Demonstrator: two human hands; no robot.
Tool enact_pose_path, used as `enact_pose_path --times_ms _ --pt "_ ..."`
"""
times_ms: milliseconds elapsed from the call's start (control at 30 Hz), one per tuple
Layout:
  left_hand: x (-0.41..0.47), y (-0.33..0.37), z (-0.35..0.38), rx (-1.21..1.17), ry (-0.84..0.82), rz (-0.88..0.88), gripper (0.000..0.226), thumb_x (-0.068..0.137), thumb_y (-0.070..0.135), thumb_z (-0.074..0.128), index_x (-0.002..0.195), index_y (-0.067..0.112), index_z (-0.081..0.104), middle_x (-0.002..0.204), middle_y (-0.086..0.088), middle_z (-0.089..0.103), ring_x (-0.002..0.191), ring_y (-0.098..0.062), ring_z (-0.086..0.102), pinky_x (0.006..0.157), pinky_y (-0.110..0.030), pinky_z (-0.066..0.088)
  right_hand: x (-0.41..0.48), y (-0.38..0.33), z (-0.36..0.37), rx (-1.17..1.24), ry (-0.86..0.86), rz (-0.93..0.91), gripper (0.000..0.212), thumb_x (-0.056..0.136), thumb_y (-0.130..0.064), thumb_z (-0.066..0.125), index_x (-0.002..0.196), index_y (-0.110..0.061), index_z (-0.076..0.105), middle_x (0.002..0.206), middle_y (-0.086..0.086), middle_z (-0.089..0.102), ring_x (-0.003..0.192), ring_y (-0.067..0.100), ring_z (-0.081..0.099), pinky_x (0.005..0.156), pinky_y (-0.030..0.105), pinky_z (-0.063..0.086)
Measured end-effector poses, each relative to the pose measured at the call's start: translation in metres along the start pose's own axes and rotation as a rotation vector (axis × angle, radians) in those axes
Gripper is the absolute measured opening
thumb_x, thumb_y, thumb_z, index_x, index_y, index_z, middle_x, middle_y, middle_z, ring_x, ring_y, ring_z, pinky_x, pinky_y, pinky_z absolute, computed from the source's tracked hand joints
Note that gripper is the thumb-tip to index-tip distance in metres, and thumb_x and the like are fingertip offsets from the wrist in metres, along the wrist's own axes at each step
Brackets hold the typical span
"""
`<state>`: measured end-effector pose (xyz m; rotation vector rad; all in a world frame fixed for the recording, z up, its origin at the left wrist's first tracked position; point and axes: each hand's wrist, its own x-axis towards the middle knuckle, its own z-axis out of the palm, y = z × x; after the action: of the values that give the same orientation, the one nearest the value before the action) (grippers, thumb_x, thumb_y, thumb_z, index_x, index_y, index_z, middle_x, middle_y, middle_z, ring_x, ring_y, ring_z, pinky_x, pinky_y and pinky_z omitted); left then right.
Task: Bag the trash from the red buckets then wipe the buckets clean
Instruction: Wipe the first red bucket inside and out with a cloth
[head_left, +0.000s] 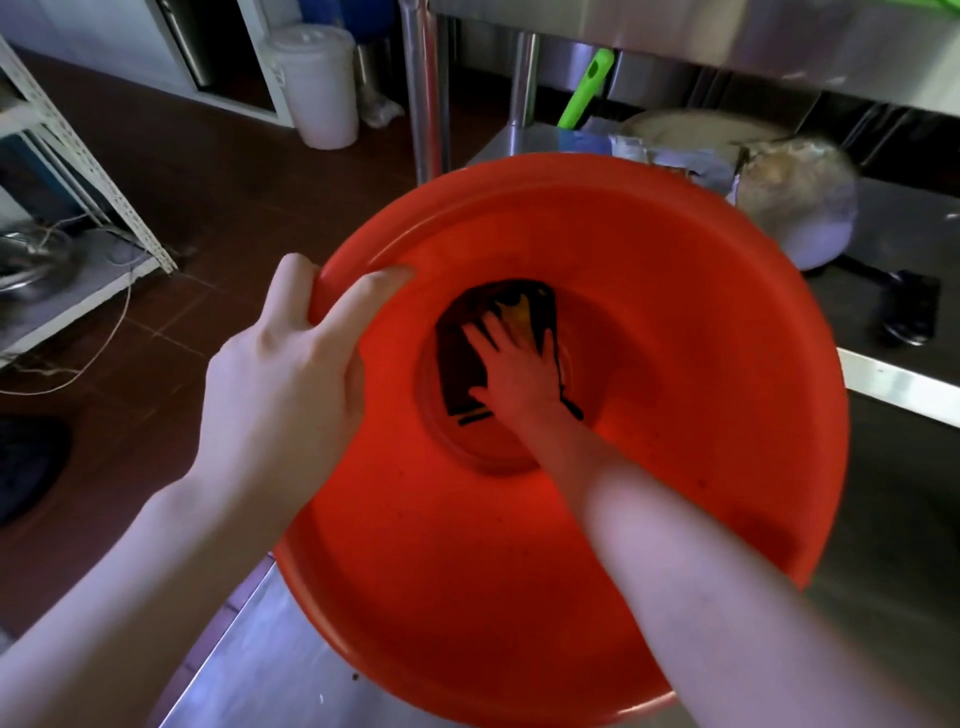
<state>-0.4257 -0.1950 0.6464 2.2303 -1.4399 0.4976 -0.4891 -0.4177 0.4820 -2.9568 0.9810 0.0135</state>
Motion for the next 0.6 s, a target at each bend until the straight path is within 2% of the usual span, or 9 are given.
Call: enact_pose_path --times_ms 133,233,300,367,467,600 --pt "-0.002 0.005 0.001 0.034 0.004 -0.036 0.062 0.085 -0.001 0.057 0.138 0.031 0.051 0.099 -0.013 0.04 0.054 -0.032 0.042 0.047 -0.036 0.042 -0.006 0.034 -0.01 -0.037 0.013 0.08 0.084 0.086 -0.038 0.066 0.152 -0.038 0.014 0.161 -0.005 0.016 0.147 0.026 0.017 0.115 0.058 0.016" --pt "-0.002 0.005 0.001 0.038 0.012 -0.039 0.062 0.086 -0.001 0.056 0.138 0.031 0.051 0.098 -0.012 0.04 0.054 -0.03 0.04 0.047 -0.033 0.039 -0.023 0.054 -0.011 -0.074 0.005 0.103 0.058 0.097 -0.017 0.043 0.15 -0.034 0.024 0.16 0.002 0.017 0.141 0.032 0.029 0.109 0.048 0.029" --pt "-0.003 0.007 0.0 0.036 0.015 -0.041 0.063 0.085 -0.002 0.056 0.138 0.031 0.05 0.099 -0.013 0.04 0.055 -0.03 0.041 0.048 -0.033 0.038 -0.037 0.062 -0.01 -0.089 -0.082 0.107 0.054 0.098 -0.013 0.036 0.148 -0.032 0.03 0.16 0.006 0.013 0.135 0.035 0.035 0.099 0.044 0.039" --pt "-0.005 0.01 0.0 0.035 0.021 -0.045 0.064 0.084 -0.002 0.055 0.138 0.031 0.05 0.099 -0.013 0.041 0.055 -0.029 0.041 0.048 -0.032 0.037 -0.05 0.066 -0.008 -0.112 -0.189 0.089 0.053 0.096 -0.017 0.044 0.146 -0.032 0.033 0.159 0.009 0.01 0.13 0.036 0.04 0.095 0.042 0.042" --pt "-0.004 0.01 0.0 0.03 0.023 -0.048 0.061 0.086 -0.001 0.054 0.138 0.031 0.051 0.1 -0.013 0.041 0.055 -0.029 0.04 0.048 -0.033 0.037 -0.066 0.062 -0.002 -0.214 -0.375 0.024 0.057 0.094 -0.035 0.053 0.146 -0.03 0.032 0.16 0.013 0.003 0.129 0.039 0.044 0.101 0.043 0.039" --pt "-0.007 0.003 -0.002 0.018 0.017 -0.054 0.059 0.088 -0.001 0.055 0.138 0.03 0.051 0.101 -0.015 0.043 0.057 -0.032 0.043 0.049 -0.036 0.04 -0.073 0.027 0.025 -0.221 -0.636 -0.117 0.049 0.101 -0.046 0.031 0.147 -0.032 0.035 0.162 0.011 0.007 0.144 0.04 0.023 0.109 0.053 0.03"
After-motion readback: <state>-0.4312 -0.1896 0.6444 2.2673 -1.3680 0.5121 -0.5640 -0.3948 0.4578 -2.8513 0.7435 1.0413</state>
